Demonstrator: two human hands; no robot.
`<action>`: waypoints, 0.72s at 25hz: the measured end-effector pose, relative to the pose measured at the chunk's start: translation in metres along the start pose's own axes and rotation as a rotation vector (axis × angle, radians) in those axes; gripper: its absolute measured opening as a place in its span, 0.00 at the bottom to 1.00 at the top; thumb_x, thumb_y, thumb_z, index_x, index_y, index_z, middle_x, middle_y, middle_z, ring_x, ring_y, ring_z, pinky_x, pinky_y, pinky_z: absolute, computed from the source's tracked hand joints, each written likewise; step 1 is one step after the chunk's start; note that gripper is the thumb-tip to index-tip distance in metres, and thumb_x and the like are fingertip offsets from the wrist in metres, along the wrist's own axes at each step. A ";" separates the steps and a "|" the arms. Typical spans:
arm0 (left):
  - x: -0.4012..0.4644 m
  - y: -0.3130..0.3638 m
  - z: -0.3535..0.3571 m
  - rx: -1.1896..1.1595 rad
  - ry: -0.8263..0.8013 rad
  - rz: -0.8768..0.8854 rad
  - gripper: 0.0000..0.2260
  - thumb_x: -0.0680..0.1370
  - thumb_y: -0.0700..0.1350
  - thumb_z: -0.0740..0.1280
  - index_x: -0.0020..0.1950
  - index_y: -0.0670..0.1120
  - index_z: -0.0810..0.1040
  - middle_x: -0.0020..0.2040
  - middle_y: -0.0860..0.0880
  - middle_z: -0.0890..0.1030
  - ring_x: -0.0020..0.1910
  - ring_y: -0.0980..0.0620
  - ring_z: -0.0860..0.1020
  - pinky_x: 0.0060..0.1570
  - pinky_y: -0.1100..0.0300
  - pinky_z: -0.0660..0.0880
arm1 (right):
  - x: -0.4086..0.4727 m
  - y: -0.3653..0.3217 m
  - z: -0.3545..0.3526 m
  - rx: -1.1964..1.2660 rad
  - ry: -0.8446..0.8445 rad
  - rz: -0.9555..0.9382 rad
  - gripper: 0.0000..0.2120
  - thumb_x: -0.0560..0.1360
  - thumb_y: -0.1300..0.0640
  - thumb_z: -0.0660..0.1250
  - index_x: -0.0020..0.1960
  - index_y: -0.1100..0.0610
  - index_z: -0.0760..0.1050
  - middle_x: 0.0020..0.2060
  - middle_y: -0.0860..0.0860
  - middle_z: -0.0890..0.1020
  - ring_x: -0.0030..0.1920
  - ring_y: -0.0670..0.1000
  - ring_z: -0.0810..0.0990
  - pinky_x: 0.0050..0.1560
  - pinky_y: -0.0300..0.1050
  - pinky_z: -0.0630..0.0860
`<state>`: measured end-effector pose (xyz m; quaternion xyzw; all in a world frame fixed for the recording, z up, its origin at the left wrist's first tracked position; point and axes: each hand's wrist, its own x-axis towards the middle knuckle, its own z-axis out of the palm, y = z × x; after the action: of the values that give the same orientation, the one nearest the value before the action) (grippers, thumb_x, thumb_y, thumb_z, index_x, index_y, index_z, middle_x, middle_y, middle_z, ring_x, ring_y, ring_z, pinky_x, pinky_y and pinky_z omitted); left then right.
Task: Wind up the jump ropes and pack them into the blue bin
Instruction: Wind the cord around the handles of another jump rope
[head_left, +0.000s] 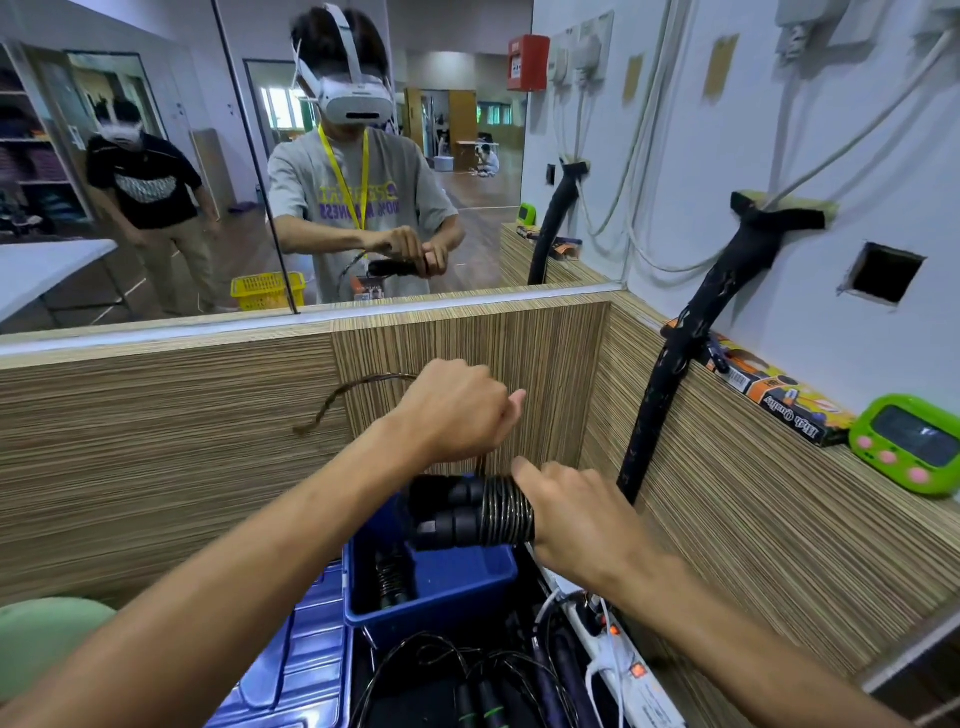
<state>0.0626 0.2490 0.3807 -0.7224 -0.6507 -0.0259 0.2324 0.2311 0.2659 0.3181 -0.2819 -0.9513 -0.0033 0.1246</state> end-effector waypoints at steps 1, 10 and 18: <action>0.002 0.007 -0.006 0.018 0.009 -0.021 0.26 0.83 0.54 0.48 0.27 0.46 0.64 0.25 0.52 0.66 0.25 0.51 0.69 0.29 0.60 0.65 | 0.000 0.000 0.001 -0.006 0.001 0.038 0.19 0.74 0.62 0.65 0.64 0.55 0.67 0.46 0.52 0.78 0.46 0.58 0.82 0.42 0.50 0.75; -0.025 0.060 -0.015 -0.406 0.009 -0.506 0.13 0.83 0.54 0.51 0.53 0.46 0.67 0.46 0.46 0.79 0.46 0.41 0.79 0.39 0.53 0.69 | 0.033 0.021 -0.003 0.061 0.190 0.362 0.07 0.78 0.59 0.64 0.53 0.56 0.66 0.42 0.54 0.79 0.44 0.60 0.82 0.35 0.51 0.72; -0.035 0.060 0.000 -0.803 0.246 -0.764 0.11 0.82 0.52 0.57 0.50 0.45 0.69 0.40 0.46 0.78 0.38 0.44 0.79 0.39 0.47 0.77 | 0.054 0.018 -0.002 0.093 0.232 0.341 0.10 0.76 0.58 0.67 0.54 0.58 0.69 0.40 0.53 0.77 0.44 0.60 0.82 0.35 0.47 0.69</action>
<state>0.1141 0.2138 0.3503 -0.4591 -0.7730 -0.4376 -0.0122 0.1975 0.3101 0.3315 -0.4303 -0.8683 0.0294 0.2451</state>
